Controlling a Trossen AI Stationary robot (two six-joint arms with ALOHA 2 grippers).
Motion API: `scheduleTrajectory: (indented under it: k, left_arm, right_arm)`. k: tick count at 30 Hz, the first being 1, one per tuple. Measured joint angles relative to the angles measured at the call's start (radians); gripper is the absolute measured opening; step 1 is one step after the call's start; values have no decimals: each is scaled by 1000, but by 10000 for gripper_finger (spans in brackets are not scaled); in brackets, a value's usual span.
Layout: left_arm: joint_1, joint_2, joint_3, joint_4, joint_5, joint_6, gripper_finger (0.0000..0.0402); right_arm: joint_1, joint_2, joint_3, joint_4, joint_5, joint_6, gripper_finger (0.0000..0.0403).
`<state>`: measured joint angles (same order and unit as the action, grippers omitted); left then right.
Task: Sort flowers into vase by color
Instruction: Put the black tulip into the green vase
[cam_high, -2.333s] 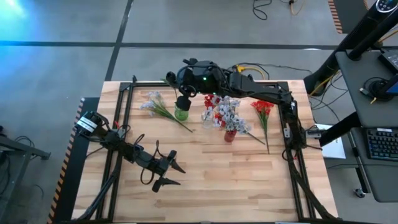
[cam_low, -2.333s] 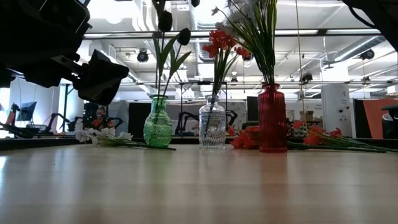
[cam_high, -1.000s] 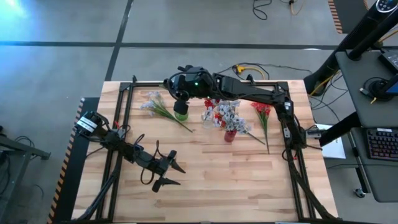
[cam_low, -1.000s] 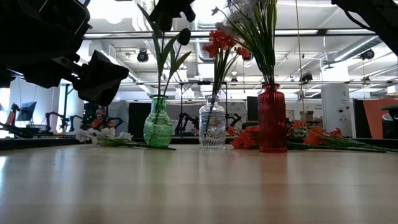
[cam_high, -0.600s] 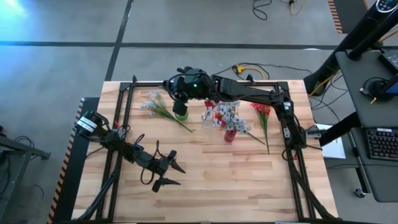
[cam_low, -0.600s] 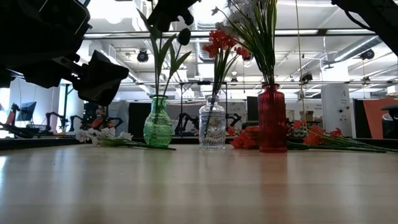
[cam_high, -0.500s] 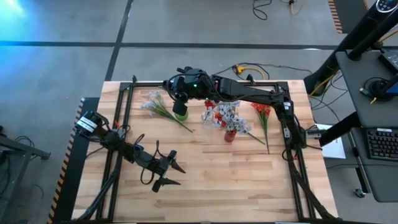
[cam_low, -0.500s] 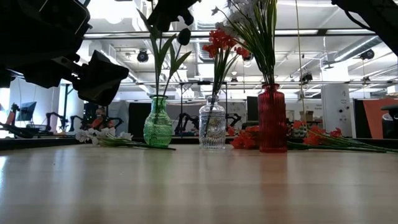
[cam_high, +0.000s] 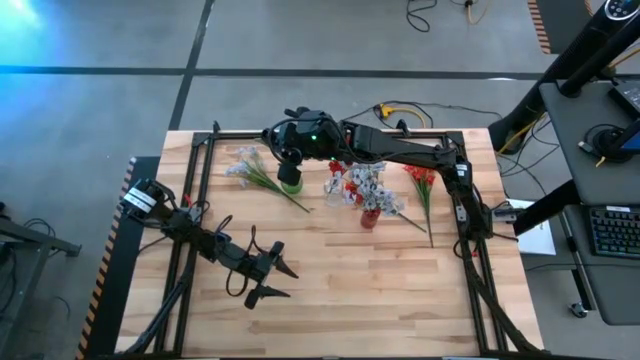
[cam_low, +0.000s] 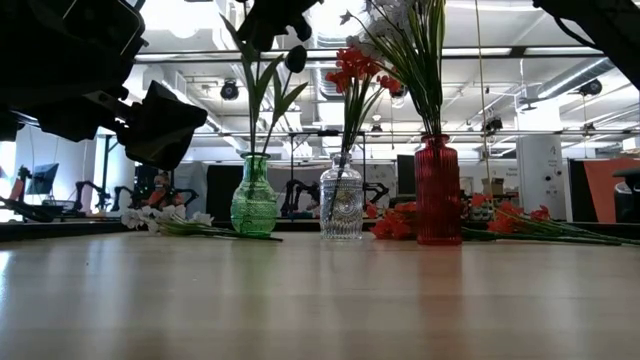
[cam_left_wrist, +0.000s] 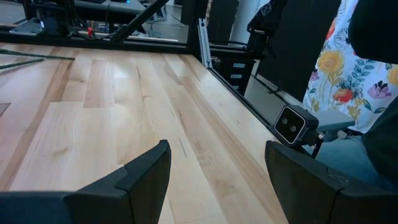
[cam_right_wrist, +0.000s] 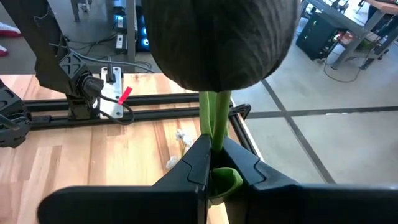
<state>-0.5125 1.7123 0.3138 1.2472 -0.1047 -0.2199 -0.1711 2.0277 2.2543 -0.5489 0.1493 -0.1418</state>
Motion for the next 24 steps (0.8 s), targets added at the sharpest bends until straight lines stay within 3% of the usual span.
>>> scheduleTrajectory:
  k: [14, 24]
  left_arm:
    - [0, 0, 0, -1, 0, 0, 242]
    - [0, 0, 0, -9, 0, 0, 242]
  right_arm:
    - [0, 0, 0, -9, 0, 3, 24]
    - [0, 0, 0, -23, 10, 14, 108]
